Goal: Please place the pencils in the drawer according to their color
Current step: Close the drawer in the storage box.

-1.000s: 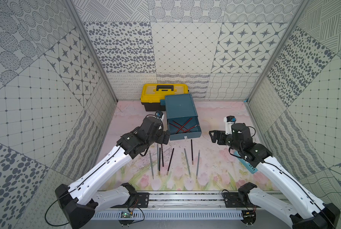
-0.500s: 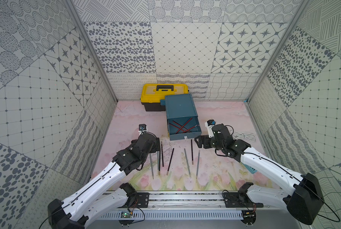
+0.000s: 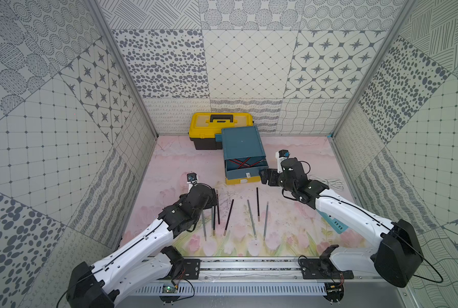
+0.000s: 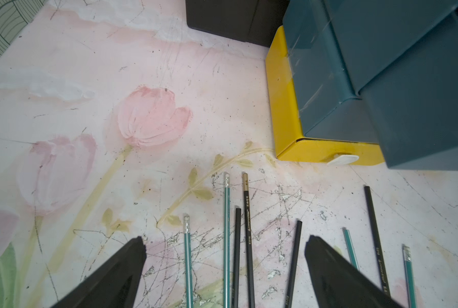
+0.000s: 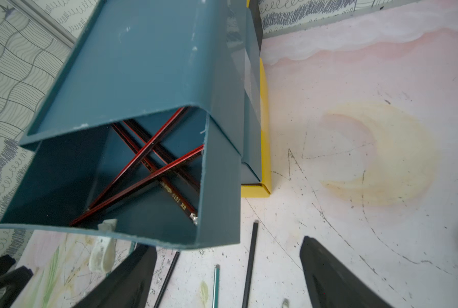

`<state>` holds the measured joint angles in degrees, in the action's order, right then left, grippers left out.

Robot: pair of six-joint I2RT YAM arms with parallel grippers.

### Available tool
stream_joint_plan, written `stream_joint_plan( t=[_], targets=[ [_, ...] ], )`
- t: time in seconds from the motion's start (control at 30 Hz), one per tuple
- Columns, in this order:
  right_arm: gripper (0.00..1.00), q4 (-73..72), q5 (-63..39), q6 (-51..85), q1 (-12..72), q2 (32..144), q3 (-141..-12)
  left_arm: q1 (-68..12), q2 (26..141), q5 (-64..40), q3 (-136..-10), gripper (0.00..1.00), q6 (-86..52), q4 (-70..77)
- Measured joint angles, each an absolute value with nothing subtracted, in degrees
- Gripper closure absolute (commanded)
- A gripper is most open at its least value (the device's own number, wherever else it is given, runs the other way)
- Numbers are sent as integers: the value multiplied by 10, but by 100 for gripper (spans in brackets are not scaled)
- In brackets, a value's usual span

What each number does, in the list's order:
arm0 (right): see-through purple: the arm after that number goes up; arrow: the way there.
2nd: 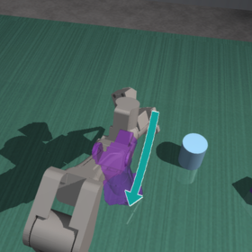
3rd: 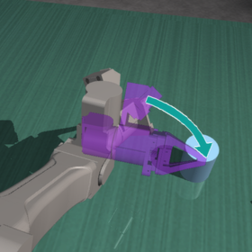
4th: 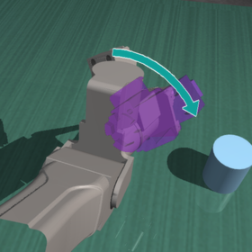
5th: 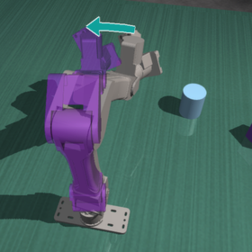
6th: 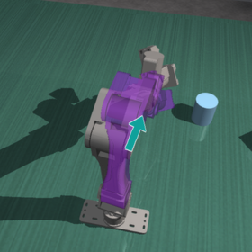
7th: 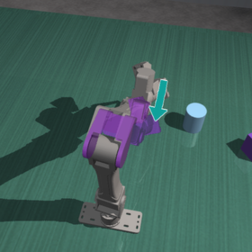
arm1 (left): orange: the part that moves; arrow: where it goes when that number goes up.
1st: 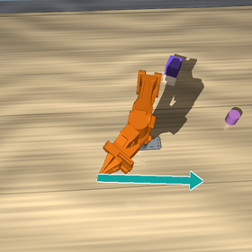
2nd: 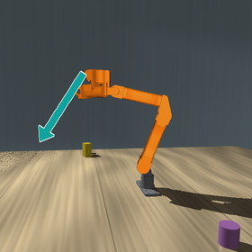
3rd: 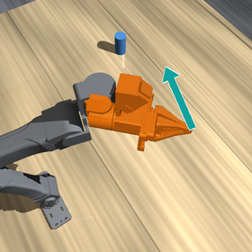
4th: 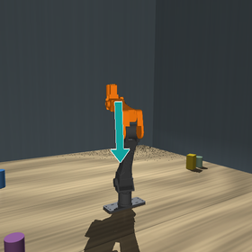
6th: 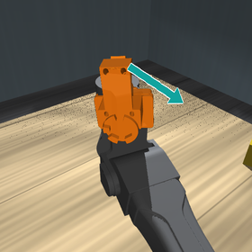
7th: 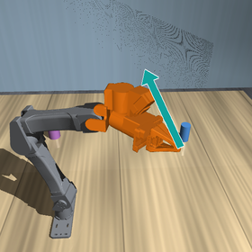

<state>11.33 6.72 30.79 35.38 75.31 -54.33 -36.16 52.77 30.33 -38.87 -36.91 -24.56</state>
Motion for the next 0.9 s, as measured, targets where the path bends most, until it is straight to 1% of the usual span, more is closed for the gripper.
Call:
stream_joint_plan(
  t=[0.1, 0.27, 0.4, 0.63, 0.9],
  targets=[
    [13, 93, 72, 324, 352, 768, -556, -362, 539, 294, -389, 1, -371, -232],
    [6, 66, 88, 357, 348, 786, -563, -362, 558, 276, -389, 1, -372, -214],
    [4, 51, 107, 382, 346, 801, -566, -362, 568, 264, -389, 1, -372, -203],
    [4, 32, 121, 406, 344, 829, -580, -362, 575, 252, -389, 1, -373, -188],
    [7, 15, 114, 421, 346, 851, -583, -362, 586, 241, -389, 1, -375, -182]
  ],
)
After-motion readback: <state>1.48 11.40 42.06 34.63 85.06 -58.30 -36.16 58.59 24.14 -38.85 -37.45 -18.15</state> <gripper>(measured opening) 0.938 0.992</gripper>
